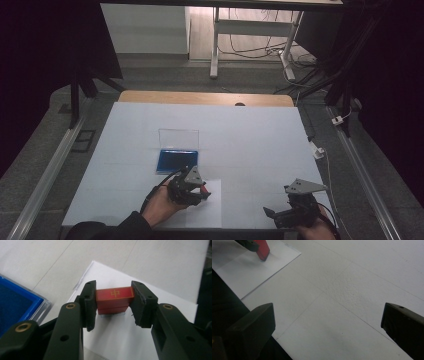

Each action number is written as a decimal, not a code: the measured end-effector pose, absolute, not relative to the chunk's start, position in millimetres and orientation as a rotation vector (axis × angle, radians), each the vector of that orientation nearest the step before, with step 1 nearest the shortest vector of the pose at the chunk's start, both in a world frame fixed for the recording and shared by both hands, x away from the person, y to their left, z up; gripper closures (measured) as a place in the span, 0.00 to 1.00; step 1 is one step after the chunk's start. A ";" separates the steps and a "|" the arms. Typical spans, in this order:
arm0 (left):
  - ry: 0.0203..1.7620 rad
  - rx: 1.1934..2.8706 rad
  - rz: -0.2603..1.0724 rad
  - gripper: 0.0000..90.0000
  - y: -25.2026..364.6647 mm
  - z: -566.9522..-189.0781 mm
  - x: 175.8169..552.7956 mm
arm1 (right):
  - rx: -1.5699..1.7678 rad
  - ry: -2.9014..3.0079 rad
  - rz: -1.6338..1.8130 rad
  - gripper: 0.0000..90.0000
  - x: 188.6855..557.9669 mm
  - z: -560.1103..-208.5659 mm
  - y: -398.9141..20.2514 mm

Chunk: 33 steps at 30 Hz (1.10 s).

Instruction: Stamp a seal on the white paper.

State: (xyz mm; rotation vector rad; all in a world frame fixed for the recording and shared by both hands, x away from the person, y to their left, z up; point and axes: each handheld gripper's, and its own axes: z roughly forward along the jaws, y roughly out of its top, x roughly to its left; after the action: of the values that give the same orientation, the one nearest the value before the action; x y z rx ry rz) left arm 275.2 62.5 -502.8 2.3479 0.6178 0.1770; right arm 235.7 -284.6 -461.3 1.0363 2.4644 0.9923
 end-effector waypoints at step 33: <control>0.689 2.243 0.188 0.65 86.7 -480.6 283.4 | 1.033 2.466 0.995 0.00 235.6 -461.3 -284.6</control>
State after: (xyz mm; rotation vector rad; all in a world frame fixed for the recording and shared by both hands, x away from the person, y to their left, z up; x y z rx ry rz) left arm 283.4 86.7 -480.6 2.2431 0.6892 0.1882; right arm 235.6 -284.6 -461.3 1.0326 2.4660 0.9948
